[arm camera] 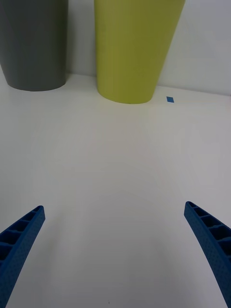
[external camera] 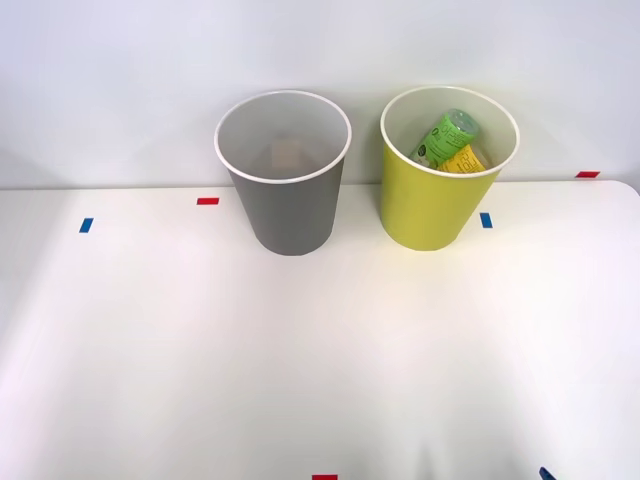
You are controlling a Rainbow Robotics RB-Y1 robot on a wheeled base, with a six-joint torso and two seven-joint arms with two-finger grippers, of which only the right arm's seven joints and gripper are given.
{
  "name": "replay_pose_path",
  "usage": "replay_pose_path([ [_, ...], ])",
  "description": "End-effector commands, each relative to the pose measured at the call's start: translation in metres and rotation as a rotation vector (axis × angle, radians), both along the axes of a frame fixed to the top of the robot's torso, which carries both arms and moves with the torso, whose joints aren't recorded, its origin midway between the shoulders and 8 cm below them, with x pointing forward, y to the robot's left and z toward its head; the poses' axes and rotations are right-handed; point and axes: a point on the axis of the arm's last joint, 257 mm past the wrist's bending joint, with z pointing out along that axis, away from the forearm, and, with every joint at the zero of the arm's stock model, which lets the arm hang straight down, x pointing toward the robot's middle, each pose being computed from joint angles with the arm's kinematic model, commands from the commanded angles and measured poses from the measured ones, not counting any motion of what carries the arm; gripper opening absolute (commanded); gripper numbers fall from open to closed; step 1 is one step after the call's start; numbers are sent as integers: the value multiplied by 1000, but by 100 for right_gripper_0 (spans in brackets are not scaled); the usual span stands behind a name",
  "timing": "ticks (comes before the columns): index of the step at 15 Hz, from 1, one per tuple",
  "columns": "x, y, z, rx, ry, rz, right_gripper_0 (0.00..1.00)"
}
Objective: Put cans in the gray bin, plastic bottles in the light green bin
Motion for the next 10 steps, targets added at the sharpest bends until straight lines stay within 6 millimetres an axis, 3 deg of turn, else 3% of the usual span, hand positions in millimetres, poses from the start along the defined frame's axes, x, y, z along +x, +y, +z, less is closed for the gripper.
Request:
replay_pose_path([
  [1,0,0,0,0,0,0,100],
  [10,0,0,0,0,0,0,100],
])
